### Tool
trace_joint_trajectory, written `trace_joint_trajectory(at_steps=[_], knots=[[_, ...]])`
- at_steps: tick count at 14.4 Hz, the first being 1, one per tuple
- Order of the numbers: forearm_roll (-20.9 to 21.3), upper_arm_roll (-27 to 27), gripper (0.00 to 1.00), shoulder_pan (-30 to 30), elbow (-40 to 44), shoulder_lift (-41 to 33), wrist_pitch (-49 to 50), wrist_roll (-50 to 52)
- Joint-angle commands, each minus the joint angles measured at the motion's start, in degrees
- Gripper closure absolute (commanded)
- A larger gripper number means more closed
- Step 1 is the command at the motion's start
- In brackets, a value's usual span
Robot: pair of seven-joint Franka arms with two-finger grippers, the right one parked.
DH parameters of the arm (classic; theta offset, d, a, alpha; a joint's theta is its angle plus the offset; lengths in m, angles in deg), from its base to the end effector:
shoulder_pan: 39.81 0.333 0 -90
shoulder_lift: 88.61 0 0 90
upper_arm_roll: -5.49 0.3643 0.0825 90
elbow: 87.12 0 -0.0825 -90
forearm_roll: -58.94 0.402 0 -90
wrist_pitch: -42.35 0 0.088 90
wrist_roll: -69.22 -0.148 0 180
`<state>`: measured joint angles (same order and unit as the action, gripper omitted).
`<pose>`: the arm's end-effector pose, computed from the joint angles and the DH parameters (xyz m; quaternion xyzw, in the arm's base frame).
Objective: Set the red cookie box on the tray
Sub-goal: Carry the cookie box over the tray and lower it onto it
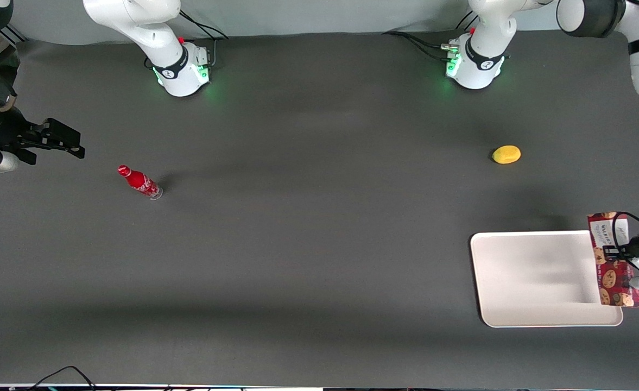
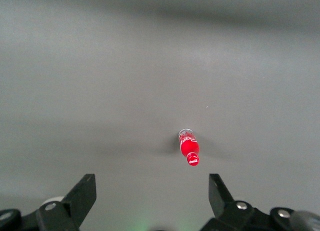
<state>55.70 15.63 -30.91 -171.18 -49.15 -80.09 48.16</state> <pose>0.7284 0.2228 0.2649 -0.9992 0.0219 0.0149 0.0290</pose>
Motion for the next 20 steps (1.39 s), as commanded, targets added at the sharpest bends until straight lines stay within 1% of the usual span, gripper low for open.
trace_joint_trajectory(at_steps=[1,2,5,12,13,14,15,17,20], knots=[[-2.65,0.85,1.0,0.23,0.2,0.7,-2.71,-4.16],[-2.91,0.85,1.0,0.5,0.29,1.05,-2.8,-4.43],[-6.16,0.85,1.0,0.5,0.47,2.8,-6.39,-4.52],[-6.43,0.85,1.0,0.5,1.43,6.24,-9.31,-5.49],[-6.34,0.85,0.95,0.5,1.78,6.5,-9.31,-5.49],[-6.43,0.85,0.49,0.5,2.13,6.59,-9.31,-5.31],[-6.86,0.85,0.0,0.5,2.05,6.59,-9.4,-5.05],[-8.53,0.85,0.0,0.5,2.05,6.68,-9.48,-5.4],[-8.54,0.85,0.0,0.41,2.05,6.59,-9.48,-5.4]])
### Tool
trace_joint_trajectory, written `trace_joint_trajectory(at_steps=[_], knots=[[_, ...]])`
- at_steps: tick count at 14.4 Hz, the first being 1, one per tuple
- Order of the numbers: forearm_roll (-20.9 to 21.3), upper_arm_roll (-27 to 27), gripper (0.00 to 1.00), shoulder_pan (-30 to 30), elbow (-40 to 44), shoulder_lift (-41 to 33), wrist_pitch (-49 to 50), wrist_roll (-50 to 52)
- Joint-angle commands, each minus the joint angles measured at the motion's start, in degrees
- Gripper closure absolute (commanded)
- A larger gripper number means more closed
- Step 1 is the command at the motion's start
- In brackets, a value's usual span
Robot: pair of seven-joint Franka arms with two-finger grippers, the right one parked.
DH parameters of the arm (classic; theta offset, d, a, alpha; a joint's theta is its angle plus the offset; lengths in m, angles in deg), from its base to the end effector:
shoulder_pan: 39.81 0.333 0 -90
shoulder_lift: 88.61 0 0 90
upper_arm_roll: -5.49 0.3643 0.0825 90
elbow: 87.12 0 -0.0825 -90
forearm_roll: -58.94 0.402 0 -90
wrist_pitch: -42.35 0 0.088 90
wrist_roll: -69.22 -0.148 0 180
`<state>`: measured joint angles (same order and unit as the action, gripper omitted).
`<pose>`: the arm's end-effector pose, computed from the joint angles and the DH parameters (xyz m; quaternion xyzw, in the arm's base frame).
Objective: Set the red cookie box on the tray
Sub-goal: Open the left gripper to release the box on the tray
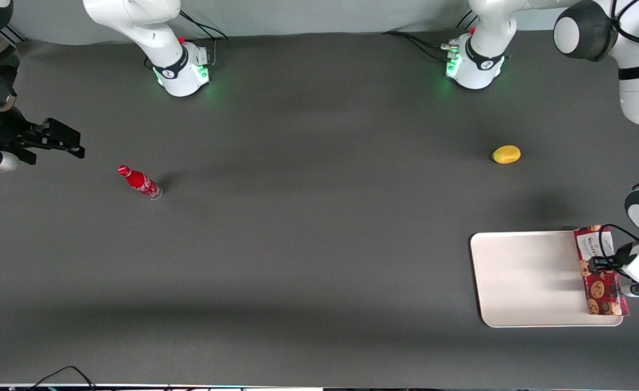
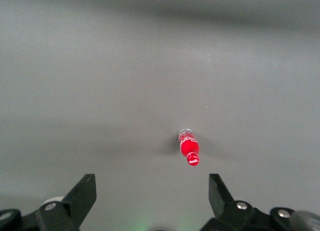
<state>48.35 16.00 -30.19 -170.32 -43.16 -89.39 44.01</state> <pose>0.7442 0.2352 0.2072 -0.9993 0.0142 -0.0346 0.0072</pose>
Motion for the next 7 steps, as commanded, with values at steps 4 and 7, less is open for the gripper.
trace_joint_trajectory(at_steps=[4,7], knots=[[-1.19,0.48,0.0,-0.31,1.28,0.52,-0.18,-1.07],[-0.93,0.83,0.0,-0.4,3.9,-1.5,4.54,-0.63]])
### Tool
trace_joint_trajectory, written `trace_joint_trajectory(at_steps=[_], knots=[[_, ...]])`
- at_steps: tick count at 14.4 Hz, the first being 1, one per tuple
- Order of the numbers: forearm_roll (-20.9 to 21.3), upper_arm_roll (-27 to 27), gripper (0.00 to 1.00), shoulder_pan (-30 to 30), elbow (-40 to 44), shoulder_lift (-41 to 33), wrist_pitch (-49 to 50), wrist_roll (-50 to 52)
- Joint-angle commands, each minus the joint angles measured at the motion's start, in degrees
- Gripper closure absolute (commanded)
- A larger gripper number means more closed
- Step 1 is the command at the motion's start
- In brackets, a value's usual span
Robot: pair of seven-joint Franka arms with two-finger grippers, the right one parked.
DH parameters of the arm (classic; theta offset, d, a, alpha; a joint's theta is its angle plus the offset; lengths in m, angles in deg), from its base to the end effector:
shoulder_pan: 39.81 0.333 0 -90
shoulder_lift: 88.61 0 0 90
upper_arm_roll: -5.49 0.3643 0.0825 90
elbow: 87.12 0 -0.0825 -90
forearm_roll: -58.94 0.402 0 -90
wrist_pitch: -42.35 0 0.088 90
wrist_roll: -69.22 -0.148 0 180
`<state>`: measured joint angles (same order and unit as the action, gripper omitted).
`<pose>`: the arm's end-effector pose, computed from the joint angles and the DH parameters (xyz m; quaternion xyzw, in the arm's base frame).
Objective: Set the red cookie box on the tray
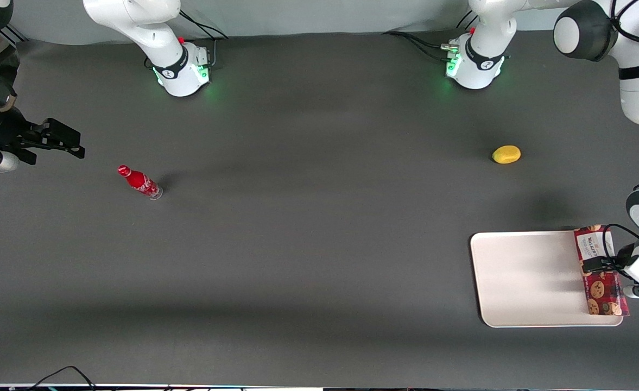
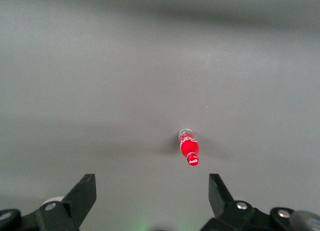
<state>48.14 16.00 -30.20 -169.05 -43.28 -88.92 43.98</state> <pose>0.7507 0.2353 0.2183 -0.9989 0.0149 -0.0429 0.0077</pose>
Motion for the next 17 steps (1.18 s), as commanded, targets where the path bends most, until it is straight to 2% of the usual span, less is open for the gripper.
trace_joint_trajectory(at_steps=[1,3,7,8,10,12,14,17], knots=[[-0.63,1.79,0.0,-0.47,5.08,-1.82,9.57,-0.6],[-0.37,4.07,0.0,-1.09,9.4,-4.79,20.39,-0.43],[3.14,3.99,0.0,-1.7,1.88,-21.73,26.76,3.77],[6.11,2.77,0.0,-1.97,-0.58,-26.04,28.16,6.32],[12.53,-4.06,0.0,-1.71,-5.51,-34.39,31.85,14.21],[12.73,-7.86,0.0,-1.71,-9.73,-41.08,35.8,20.12],[12.21,-9.98,0.0,-1.71,-14.21,-45.66,36.7,20.76],[10.1,-12.0,0.0,-1.71,-14.41,-46.3,38.36,20.76]])
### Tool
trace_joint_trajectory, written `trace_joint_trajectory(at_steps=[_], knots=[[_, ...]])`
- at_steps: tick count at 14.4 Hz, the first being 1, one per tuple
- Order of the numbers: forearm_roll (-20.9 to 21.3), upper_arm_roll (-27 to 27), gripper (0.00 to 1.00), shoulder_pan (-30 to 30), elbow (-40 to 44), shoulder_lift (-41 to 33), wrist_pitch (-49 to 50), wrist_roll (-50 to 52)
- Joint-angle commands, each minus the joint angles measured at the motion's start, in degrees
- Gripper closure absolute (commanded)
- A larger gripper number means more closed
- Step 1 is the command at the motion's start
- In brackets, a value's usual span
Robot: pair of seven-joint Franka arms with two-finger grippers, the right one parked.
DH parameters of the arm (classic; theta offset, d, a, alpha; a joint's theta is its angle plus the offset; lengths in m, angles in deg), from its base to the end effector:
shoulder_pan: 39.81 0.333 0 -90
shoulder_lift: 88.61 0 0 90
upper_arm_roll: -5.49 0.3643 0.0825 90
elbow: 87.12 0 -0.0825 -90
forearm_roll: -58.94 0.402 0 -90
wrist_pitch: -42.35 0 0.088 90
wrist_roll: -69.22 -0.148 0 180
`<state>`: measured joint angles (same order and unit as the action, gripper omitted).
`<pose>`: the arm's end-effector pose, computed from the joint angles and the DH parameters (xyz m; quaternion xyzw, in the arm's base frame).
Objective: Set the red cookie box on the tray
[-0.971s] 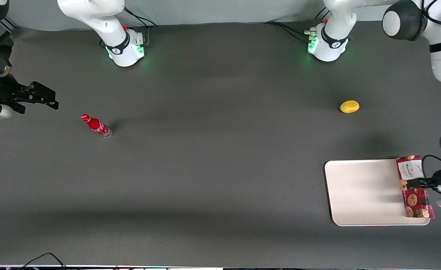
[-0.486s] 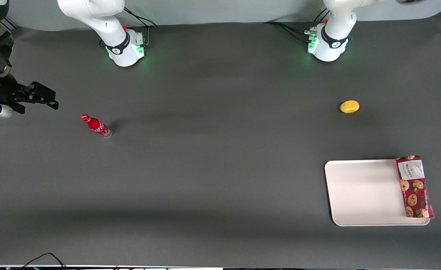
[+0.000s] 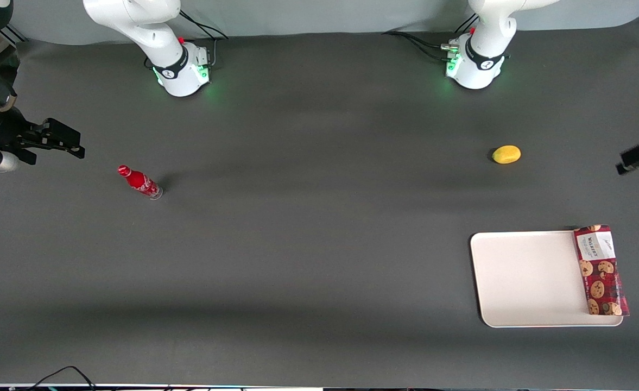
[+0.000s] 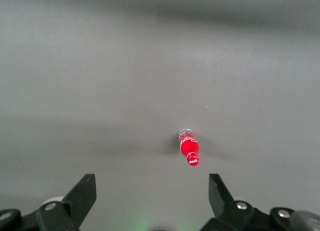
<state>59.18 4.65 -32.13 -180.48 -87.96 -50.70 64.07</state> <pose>0.5747 0.0696 0.6011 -0.9999 -0.0146 0.0085 0.0011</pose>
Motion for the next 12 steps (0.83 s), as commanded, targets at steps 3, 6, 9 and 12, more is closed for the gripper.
trace_joint_trajectory(at_steps=[3,6,9,12], knots=[[-0.95,-2.76,0.0,0.13,-3.07,-2.58,1.55,3.19],[2.2,-5.66,0.0,0.05,-2.45,-2.15,1.29,8.91],[2.74,-5.75,0.0,0.13,-2.8,-2.67,1.99,8.92],[2.3,-5.84,0.0,0.13,-5.26,-5.3,2.61,8.75]])
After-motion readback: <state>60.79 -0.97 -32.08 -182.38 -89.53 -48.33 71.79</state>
